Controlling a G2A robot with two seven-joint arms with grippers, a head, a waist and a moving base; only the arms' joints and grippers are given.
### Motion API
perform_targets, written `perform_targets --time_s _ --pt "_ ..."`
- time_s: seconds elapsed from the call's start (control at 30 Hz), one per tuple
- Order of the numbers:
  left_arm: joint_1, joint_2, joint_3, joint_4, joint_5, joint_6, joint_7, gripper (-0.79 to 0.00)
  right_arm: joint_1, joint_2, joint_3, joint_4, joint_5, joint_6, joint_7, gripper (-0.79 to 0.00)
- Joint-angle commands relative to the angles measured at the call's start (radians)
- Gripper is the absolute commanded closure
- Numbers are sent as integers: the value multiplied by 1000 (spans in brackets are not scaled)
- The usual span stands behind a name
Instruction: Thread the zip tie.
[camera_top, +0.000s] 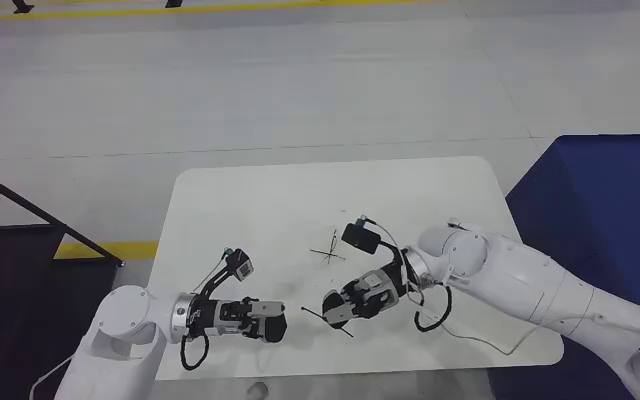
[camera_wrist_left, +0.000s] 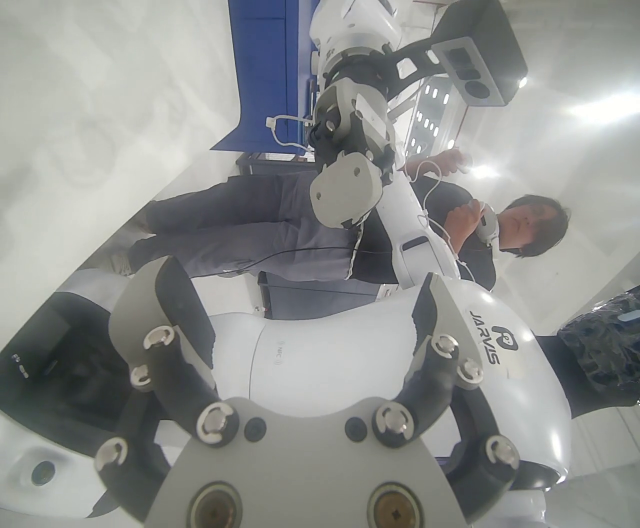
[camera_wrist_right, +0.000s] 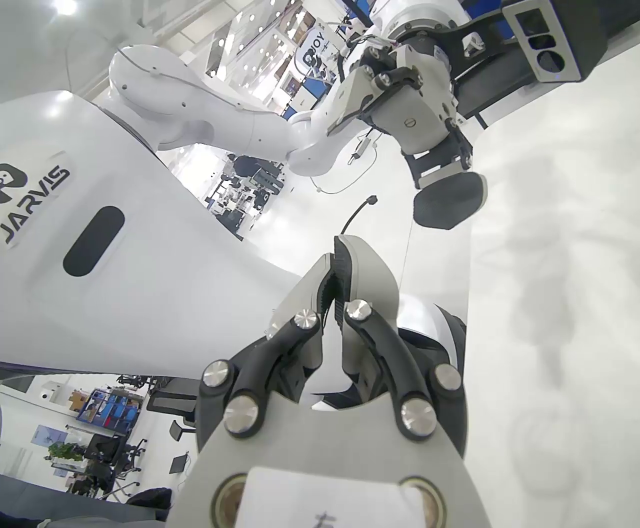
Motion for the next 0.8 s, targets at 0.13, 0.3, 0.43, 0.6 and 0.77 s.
perform_targets --time_s 0.13,0.3,0.43,0.6,0.77 --pt "-15 6 7 -8 -39 12 -13 -573 -5 -35 0 41 -6 32 32 0" --pt "-10 10 17 -16 -51 -7 14 -566 -8 -65 0 52 -10 48 48 0" --pt "-15 13 39 -23 -28 -19 30 -576 -10 -80 0 51 -14 51 52 0" --pt "-22 17 55 -32 -35 -17 25 -385 -9 -90 0 68 -26 59 59 0" --pt "-26 22 65 -29 -37 -20 27 -351 -9 -90 0 68 -26 59 59 0"
